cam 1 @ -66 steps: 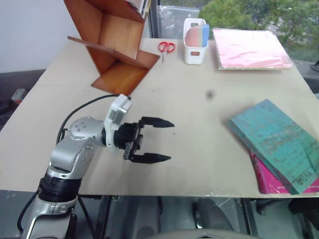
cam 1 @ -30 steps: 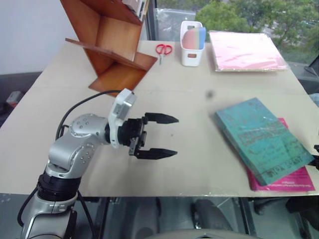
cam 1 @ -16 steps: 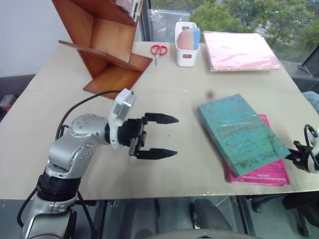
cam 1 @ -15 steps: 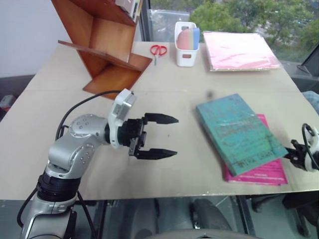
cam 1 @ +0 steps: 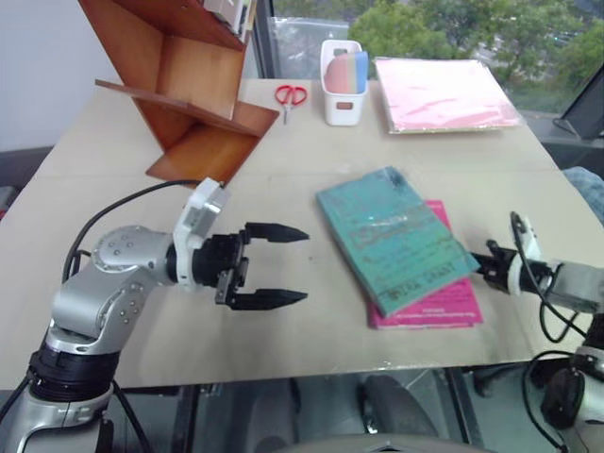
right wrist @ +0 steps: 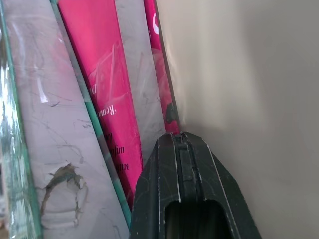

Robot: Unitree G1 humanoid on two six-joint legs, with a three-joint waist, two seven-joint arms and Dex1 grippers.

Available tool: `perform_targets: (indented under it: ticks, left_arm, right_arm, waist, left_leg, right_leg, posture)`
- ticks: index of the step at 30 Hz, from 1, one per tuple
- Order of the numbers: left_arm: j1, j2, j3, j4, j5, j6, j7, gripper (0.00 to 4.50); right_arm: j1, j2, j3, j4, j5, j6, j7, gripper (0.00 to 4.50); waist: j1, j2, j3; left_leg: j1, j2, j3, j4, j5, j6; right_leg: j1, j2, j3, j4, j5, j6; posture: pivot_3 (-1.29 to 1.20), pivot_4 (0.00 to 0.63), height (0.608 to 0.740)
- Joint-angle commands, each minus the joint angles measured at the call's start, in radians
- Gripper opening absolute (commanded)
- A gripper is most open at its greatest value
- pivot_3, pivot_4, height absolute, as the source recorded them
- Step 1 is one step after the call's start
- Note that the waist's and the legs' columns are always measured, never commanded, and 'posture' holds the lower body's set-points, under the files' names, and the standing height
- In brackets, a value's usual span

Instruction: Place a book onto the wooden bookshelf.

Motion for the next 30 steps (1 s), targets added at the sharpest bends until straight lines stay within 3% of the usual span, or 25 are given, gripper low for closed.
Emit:
perform_targets:
  ticks: [1,11,21,30]
  left_arm:
    - [0.037,0.037,0.052,-0.028,0.029,-0.054,-0.019,4.50]
    - [0.106,0.078,0.110,-0.009,0.101,-0.153,-0.019,4.50]
    - [0.093,-0.019,0.109,0.016,0.097,-0.176,0.090,4.50]
    - [0.025,-0.083,0.054,0.113,0.185,-0.291,0.088,4.50]
  right_arm:
    - [-0.028,0.046,0.053,0.038,0.008,0.025,-0.025,0.04]
    - [-0.080,0.078,0.059,0.076,-0.049,0.025,-0.010,0.04]
    - [0.020,-0.036,0.030,-0.132,-0.079,-0.015,0.064,0.04]
    - [0.157,-0.008,0.004,-0.432,-0.126,-0.411,0.142,0.04]
  waist:
    - [-0.001,0.000,0.000]
    - [-0.001,0.000,0.000]
    - [0.030,0.000,0.000]
    - [0.056,0.002,0.001]
  left_leg:
    - [-0.001,0.000,0.001,-0.001,0.000,0.000]
    - [0.001,0.000,0.007,-0.009,0.000,0.000]
    - [-0.003,-0.005,0.010,-0.012,-0.001,0.001]
    - [-0.015,-0.006,0.010,-0.011,-0.001,0.002]
  right_leg:
    - [-0.001,0.000,0.000,0.000,0.000,0.000]
    - [-0.005,-0.001,0.005,-0.001,-0.001,-0.001]
    - [-0.008,-0.008,0.005,-0.002,-0.001,-0.001]
    - [-0.019,-0.008,0.004,-0.001,-0.001,0.000]
  posture:
    - [0.00,0.150,0.740]
    - [0.00,0.150,0.740]
    - [0.00,0.150,0.740]
    - [0.00,0.150,0.740]
